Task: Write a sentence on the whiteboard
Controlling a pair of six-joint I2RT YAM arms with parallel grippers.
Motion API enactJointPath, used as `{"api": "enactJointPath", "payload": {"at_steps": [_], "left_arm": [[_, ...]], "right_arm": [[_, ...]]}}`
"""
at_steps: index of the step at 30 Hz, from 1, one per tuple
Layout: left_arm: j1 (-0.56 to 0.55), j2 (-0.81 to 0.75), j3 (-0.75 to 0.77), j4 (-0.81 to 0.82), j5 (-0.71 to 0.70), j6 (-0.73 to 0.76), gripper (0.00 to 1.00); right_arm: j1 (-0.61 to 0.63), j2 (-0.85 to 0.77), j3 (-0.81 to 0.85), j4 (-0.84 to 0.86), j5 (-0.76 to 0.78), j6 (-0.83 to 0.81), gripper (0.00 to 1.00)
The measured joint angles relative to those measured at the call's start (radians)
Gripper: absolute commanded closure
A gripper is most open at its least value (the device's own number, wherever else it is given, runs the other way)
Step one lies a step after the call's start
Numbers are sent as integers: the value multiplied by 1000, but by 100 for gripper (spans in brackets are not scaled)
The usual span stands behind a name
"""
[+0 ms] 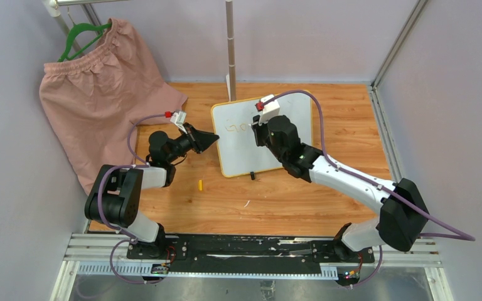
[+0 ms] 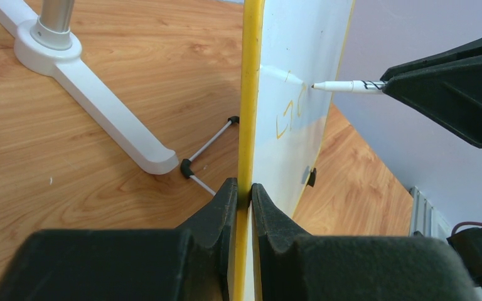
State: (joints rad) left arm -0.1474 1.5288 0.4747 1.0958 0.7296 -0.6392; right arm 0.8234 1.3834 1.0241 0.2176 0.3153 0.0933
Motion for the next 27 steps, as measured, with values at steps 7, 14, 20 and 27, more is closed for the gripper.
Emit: {"api": "enactJointPath", "payload": {"at_steps": [7, 14, 20, 27], "left_arm": [[0, 0, 0, 0, 0, 0, 100], [-1, 0, 0, -6, -5, 1, 100], [-1, 0, 0, -7, -5, 1, 100], [-1, 0, 0, -7, -5, 1, 100]], "right_arm": [[0, 13, 1, 0, 0, 0, 100], [0, 18, 2, 0, 0, 0, 100], [0, 18, 3, -1, 0, 1, 100], [0, 13, -7, -1, 0, 1, 100]]}}
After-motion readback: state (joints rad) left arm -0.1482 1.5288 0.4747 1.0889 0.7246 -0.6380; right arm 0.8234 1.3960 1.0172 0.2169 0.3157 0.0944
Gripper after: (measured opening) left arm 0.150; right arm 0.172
